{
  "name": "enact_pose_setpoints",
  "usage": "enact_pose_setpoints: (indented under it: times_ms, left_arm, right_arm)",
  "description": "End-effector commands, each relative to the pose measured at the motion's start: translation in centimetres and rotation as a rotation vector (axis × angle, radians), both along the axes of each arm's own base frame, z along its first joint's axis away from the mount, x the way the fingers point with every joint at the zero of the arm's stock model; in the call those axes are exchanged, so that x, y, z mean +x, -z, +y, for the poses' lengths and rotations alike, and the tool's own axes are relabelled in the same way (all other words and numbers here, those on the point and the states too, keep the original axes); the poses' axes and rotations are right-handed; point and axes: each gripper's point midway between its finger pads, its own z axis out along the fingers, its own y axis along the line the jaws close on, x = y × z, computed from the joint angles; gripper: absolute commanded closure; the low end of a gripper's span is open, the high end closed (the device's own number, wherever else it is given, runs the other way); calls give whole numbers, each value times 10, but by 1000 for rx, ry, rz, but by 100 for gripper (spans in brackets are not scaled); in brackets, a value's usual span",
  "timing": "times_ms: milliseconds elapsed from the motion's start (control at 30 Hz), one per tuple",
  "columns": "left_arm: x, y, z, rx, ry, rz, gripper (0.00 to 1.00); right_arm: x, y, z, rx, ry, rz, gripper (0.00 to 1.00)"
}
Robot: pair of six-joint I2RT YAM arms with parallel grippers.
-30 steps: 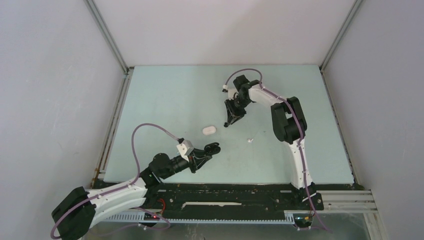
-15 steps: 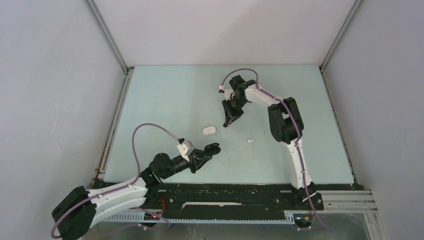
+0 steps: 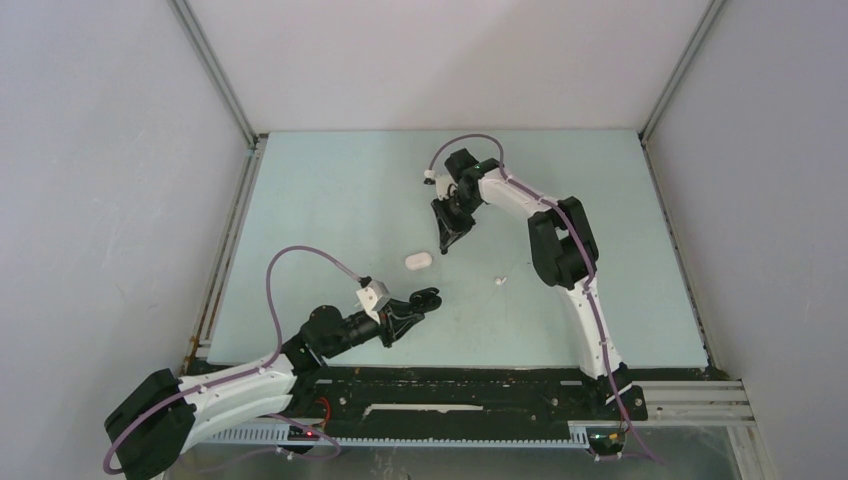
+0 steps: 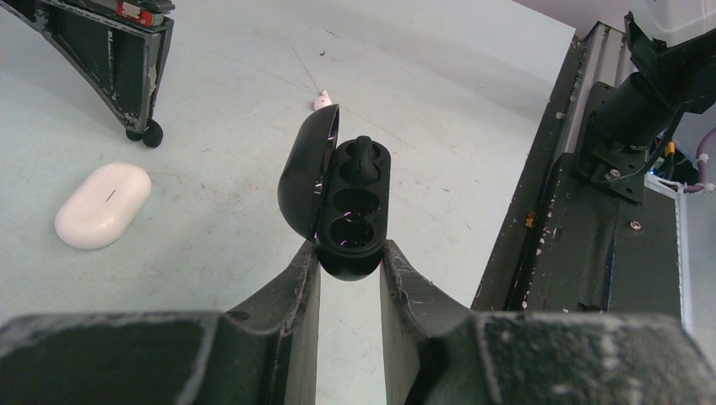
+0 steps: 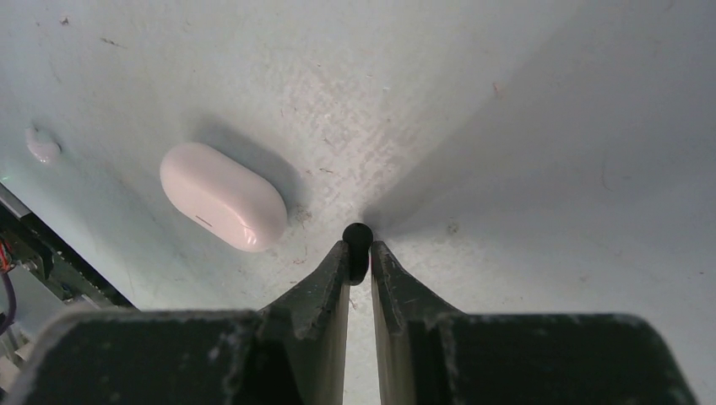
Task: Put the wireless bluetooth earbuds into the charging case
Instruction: Pick up the earbud from the center of the board.
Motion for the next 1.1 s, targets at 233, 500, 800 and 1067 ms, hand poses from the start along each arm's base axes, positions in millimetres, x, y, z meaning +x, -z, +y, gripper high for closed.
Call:
enact_pose_setpoints:
  times_ms: [233, 500, 800, 1067]
  left_arm:
    - [3, -19, -5, -36, 8, -53, 100]
    - [3, -19, -5, -37, 10, -51, 100]
    - [2, -18, -6, -33, 20, -45, 100]
    - [2, -18, -7, -34, 22, -44, 100]
  right_arm:
    - [3, -13, 4, -44, -51, -97, 85]
    - [0, -23, 1, -75, -75, -150, 86]
    - [-5, -22, 0, -85, -93, -154, 86]
    - [-9, -24, 0, -87, -107, -159, 93]
